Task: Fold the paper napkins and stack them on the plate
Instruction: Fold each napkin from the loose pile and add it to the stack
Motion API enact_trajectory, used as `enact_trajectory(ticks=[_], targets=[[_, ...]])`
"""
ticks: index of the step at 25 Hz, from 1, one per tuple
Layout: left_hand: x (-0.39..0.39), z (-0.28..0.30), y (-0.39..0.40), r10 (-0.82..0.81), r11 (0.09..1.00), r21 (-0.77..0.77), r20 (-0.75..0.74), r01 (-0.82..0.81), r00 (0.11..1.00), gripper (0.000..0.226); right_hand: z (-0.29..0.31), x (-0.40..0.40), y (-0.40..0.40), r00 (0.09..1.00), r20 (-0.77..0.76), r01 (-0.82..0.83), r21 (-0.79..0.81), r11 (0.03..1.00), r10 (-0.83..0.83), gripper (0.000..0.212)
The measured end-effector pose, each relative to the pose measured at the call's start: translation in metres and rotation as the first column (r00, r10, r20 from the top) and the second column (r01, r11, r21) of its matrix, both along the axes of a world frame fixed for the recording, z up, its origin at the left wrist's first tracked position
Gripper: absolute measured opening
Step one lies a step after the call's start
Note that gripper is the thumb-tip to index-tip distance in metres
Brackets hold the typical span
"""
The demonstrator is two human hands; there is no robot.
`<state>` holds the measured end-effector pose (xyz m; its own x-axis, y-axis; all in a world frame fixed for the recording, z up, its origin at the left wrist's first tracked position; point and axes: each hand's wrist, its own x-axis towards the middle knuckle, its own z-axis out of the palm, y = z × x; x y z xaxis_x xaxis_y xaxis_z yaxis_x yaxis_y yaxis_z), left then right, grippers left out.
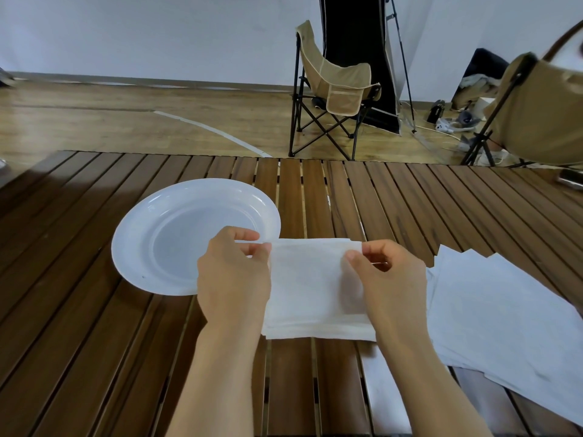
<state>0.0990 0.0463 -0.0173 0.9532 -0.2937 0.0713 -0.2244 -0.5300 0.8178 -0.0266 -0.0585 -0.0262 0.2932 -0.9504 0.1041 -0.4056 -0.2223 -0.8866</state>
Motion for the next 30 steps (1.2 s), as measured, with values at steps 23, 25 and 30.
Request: enact_trajectory(ticks=[23, 25, 30], targets=[[-0.003, 0.000, 0.001, -0.018, 0.995, 0.096, -0.096, 0.027, 0.995, 0.017, -0.004, 0.001, 0.004, 0.988, 0.091, 0.114, 0.085, 0.990, -0.122, 0.004], [-0.003, 0.000, 0.002, -0.019, 0.994, 0.106, -0.101, 0.029, 0.995, 0.016, -0.006, 0.002, 0.004, 0.993, 0.053, 0.102, 0.085, 0.991, -0.107, 0.005], [-0.005, 0.002, 0.001, -0.018, 0.990, 0.140, -0.109, 0.034, 0.994, 0.014, -0.011, 0.005, 0.005, 0.997, -0.060, 0.058, 0.043, 0.997, -0.055, 0.012]])
